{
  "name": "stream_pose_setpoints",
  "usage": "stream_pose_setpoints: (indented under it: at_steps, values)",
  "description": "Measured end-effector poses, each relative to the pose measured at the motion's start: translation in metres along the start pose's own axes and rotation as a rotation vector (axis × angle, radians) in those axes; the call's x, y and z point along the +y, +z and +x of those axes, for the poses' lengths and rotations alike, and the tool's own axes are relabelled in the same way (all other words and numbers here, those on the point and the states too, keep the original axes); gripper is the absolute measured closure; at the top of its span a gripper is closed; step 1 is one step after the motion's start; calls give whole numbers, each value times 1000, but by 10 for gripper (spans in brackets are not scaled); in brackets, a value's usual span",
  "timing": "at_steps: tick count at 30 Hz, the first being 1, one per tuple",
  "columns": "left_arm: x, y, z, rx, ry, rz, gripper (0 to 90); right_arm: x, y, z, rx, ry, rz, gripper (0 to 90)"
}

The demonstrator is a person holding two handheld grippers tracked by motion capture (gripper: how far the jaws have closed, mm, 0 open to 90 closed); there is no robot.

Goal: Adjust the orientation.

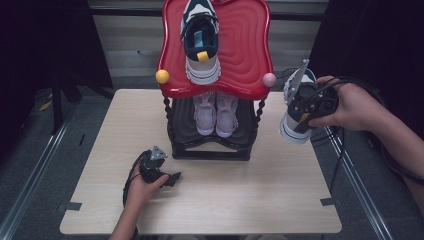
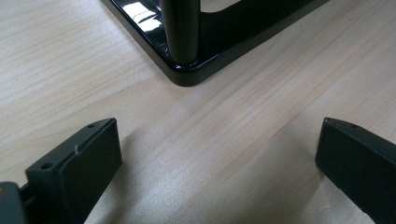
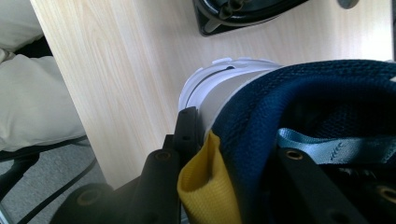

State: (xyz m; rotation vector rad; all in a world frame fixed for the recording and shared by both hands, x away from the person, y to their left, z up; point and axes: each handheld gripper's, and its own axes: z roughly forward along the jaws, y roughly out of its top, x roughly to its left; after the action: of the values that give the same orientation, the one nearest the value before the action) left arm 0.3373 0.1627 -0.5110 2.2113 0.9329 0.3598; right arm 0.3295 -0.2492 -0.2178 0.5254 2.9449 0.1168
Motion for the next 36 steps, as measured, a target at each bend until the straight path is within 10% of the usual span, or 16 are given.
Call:
stream_pose_setpoints:
  at_steps: [28,36]
  values:
    - [0,0,0,4,-6,-8,0,42,-140,-13,-120,-44,-75,707]
    - [0,1,0,4,-6,-8,0,79,-147,-19,-156,-84,-127,708]
